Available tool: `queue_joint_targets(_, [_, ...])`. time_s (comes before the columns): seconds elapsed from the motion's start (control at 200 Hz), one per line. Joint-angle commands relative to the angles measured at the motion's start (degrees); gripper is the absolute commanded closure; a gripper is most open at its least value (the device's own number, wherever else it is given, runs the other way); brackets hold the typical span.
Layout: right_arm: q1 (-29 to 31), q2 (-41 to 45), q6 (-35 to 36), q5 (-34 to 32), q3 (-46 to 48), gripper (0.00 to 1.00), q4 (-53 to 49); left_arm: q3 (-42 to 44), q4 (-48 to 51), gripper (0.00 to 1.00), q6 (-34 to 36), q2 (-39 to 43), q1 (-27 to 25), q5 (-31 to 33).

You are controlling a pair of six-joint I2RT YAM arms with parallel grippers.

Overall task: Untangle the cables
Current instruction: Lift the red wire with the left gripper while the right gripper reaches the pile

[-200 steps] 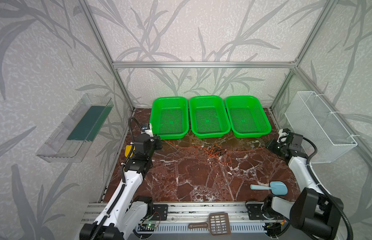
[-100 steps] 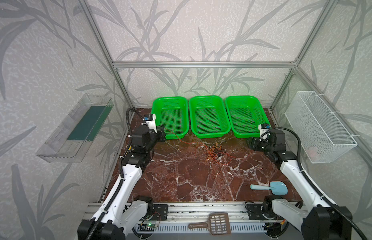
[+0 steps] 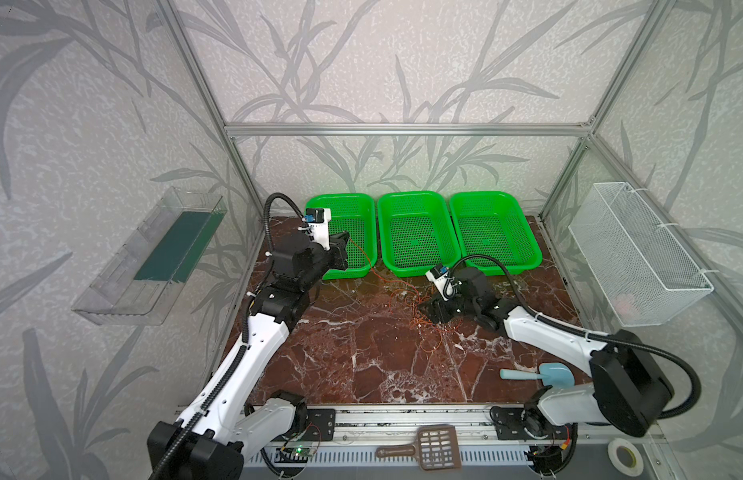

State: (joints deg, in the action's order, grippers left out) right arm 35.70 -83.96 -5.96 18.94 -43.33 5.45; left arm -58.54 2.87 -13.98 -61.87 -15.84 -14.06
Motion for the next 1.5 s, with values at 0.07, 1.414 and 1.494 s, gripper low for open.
queue_joint_targets(0.07, [1.47, -8.24, 0.16, 1.29, -3.62, 0.39, 6.17, -6.57, 0.86, 1.00, 1.29, -1.75, -1.97, -0.17])
queue_joint_targets(1.414, [1.49, -24.43, -6.48, 3.63, -1.66, 0.36, 11.58, -76.42, 18.22, 1.00, 19.76, -33.42, -1.10, 5.69])
queue_joint_targets(1.494, [1.48, -24.86, -6.57, 3.92, -1.97, 0.35, 10.91, -80.37, 18.56, 1.00, 19.49, -35.28, 0.04, 5.81])
